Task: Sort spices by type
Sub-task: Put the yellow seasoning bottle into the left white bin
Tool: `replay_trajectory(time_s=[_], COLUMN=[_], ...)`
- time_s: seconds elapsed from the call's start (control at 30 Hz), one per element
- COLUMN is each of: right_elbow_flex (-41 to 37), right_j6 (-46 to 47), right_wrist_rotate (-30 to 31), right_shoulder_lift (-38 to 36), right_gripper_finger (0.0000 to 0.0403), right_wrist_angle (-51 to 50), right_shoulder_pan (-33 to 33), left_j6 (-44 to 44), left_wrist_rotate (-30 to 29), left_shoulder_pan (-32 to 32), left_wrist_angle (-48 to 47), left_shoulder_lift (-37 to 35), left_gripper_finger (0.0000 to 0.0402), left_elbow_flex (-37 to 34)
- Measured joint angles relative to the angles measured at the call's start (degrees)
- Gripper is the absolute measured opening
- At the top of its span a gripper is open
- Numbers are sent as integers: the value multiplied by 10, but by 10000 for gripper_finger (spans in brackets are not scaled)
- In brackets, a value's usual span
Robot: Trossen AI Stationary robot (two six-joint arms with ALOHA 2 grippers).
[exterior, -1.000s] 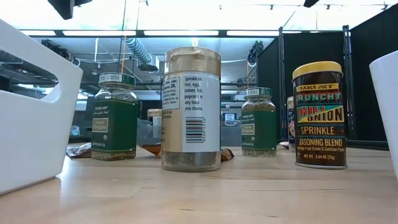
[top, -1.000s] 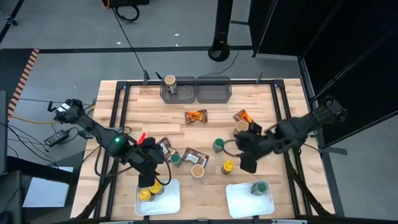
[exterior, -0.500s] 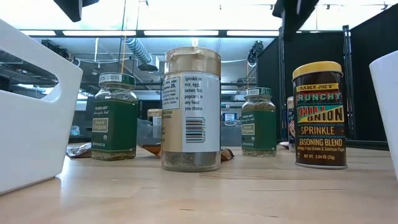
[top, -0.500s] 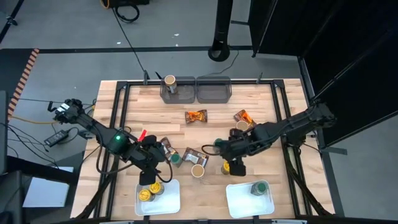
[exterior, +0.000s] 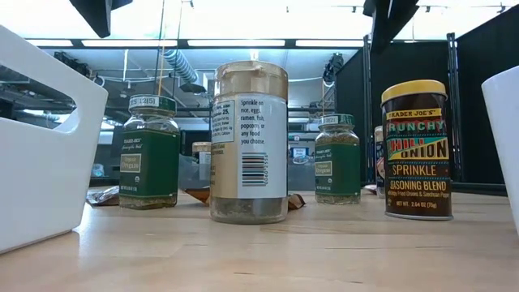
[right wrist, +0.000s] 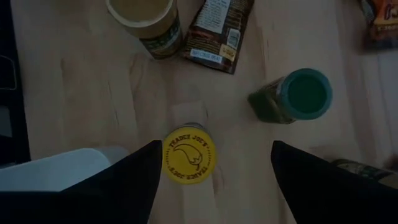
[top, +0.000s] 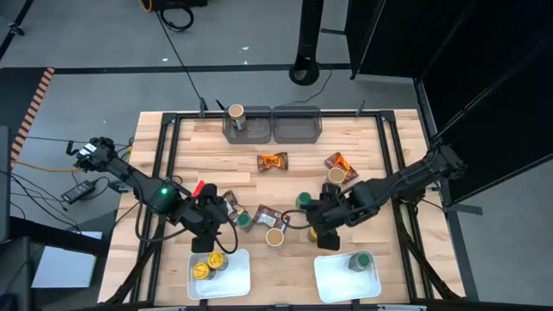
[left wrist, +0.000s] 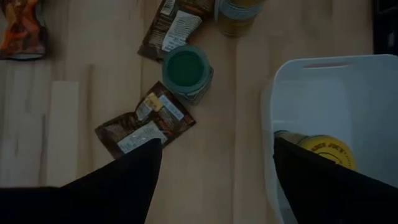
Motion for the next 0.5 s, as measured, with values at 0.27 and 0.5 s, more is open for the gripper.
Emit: replay_trajectory(time_s=[0.27, 0.5], right_elbow_flex=[0, -3], right_j6=[23, 42], right_wrist_rotate=[22, 68], right_shoulder_lift=[33, 51], right_gripper_finger=[309, 310], right_wrist_angle=[1, -20], right_shoulder_pan=[19, 41], left_j6=[-5, -63], left_wrist_rotate=[-15, -68], left_shoulder_pan=[-1, 0], left_wrist_angle=[-8, 38], left_shoulder_lift=[-9, -8], left_gripper_finger=[310, 310], left_elbow_flex=[-2, -2])
